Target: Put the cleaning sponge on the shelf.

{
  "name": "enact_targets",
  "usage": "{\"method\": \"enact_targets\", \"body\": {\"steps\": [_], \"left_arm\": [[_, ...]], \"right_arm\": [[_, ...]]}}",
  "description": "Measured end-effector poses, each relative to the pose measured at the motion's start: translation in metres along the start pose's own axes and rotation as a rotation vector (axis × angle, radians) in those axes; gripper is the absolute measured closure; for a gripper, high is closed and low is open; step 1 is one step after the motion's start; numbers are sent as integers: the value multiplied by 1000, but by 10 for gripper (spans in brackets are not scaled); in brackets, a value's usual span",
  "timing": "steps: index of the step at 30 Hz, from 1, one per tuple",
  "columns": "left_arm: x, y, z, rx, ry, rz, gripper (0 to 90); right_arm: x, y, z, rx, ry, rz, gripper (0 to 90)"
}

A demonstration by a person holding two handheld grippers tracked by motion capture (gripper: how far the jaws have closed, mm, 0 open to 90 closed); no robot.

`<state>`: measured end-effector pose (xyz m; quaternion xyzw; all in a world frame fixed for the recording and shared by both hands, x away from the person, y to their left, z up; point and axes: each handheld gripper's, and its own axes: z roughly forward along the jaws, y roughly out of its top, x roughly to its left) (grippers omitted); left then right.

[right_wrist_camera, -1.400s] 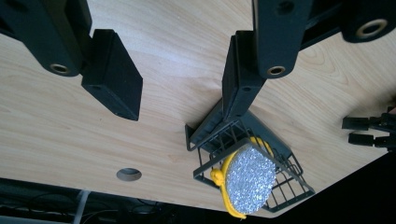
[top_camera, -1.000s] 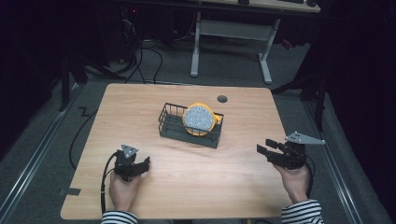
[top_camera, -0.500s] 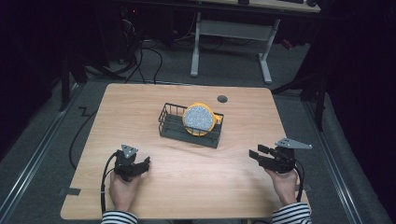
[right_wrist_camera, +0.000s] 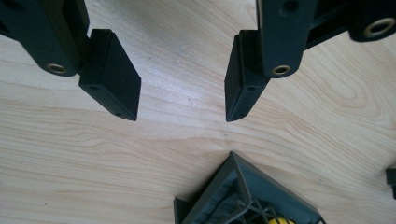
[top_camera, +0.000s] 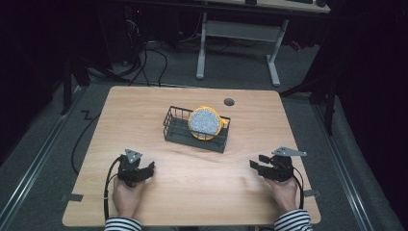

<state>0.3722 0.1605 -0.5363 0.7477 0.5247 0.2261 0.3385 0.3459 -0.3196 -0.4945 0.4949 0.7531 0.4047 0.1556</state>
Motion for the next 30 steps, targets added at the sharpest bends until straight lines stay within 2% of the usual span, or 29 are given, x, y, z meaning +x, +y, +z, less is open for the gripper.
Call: {"method": "enact_targets", "body": {"steps": [6,16,25,30], "left_arm": [[0,0,0,0,0,0,298],[0,0,0,0,-1,0,298],[0,0,0,0,-1,-1,298],[0,0,0,-1,-1,-1,298]], "right_arm": [[5,-3,11,15,-15,-25,460],[8,-8,23,34,-35,-37,455],[12,-13,32,65,-78,-82,447],[14,-18,37,74,-93,-91,444]]}}
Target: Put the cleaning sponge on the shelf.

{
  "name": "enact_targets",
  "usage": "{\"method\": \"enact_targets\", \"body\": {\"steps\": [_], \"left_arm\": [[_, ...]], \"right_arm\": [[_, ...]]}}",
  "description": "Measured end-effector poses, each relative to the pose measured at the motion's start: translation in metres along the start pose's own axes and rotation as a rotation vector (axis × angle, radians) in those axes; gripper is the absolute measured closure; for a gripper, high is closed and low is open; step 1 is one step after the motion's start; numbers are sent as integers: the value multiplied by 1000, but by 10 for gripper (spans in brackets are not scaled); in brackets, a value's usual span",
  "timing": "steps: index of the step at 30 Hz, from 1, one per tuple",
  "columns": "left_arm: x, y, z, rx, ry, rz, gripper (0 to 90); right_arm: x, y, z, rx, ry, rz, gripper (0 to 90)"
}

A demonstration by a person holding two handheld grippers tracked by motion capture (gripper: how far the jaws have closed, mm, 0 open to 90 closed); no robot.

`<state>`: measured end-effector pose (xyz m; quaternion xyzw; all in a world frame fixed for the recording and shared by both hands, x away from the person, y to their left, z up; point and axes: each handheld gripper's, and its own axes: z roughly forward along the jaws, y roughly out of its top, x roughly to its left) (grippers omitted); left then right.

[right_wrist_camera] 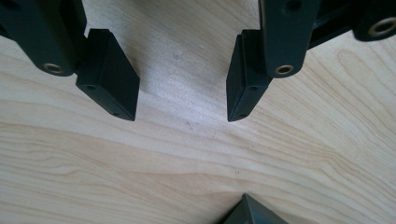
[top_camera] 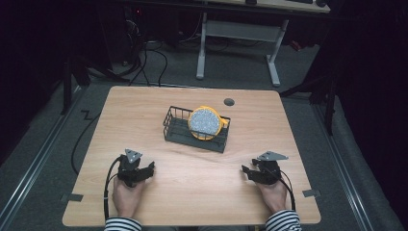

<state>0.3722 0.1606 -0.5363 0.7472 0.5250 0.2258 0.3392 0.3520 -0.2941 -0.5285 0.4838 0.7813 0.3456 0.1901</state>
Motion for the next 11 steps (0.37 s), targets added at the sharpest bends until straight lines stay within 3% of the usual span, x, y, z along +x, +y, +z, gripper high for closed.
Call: {"method": "enact_targets", "body": {"steps": [6,11], "left_arm": [[0,0,0,2,1,2,298],[0,0,0,2,1,2,298]], "right_arm": [[6,-2,1,-13,-48,-55,427],[5,-2,2,-6,-42,-34,401]]}}
